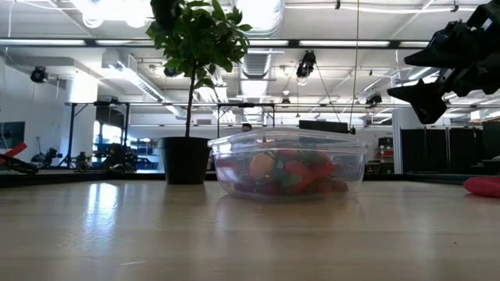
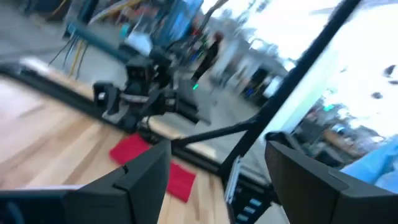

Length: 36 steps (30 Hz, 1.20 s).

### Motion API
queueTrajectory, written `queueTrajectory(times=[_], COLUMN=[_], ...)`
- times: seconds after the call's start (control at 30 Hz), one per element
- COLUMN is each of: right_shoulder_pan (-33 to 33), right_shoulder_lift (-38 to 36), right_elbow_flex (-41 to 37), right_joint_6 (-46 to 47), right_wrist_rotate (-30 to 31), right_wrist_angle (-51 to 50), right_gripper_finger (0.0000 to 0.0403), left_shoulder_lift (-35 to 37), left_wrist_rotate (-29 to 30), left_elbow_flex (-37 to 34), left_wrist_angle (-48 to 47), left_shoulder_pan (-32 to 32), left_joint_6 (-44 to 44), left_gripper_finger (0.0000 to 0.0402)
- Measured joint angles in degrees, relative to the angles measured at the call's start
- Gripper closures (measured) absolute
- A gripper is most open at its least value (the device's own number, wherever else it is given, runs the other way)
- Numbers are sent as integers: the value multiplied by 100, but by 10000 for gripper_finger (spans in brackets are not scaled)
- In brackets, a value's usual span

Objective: Pick and placing Produce into tupperware
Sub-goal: Return to Home Position

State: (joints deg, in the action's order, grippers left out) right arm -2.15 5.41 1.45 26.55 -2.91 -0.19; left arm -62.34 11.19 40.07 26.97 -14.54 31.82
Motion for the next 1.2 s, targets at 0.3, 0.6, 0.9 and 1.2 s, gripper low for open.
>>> queueTrajectory(times=[0.3,0.6,0.9,1.2], right_shoulder_pan=[0,0,0,0], right_shoulder_lift=[0,0,0,0], right_elbow_flex=[0,0,0,0], right_joint_6=[2,2,0,0], right_wrist_rotate=[0,1,0,-1], right_wrist_angle=[1,0,2,2], right_gripper_finger=[117,117,117,117], left_shoulder_lift=[1616,3769,5236,6075], left_wrist_rotate=[-78,-61,605,-296], left_elbow_flex=[-1967,-1939,-2019,-2151], left_wrist_angle=[966,-1604,-2781,-3185], left_shoulder_pan=[17,139,159,157], left_joint_6=[-194,-835,-1666,-2006], left_gripper_finger=[155,155,155,155])
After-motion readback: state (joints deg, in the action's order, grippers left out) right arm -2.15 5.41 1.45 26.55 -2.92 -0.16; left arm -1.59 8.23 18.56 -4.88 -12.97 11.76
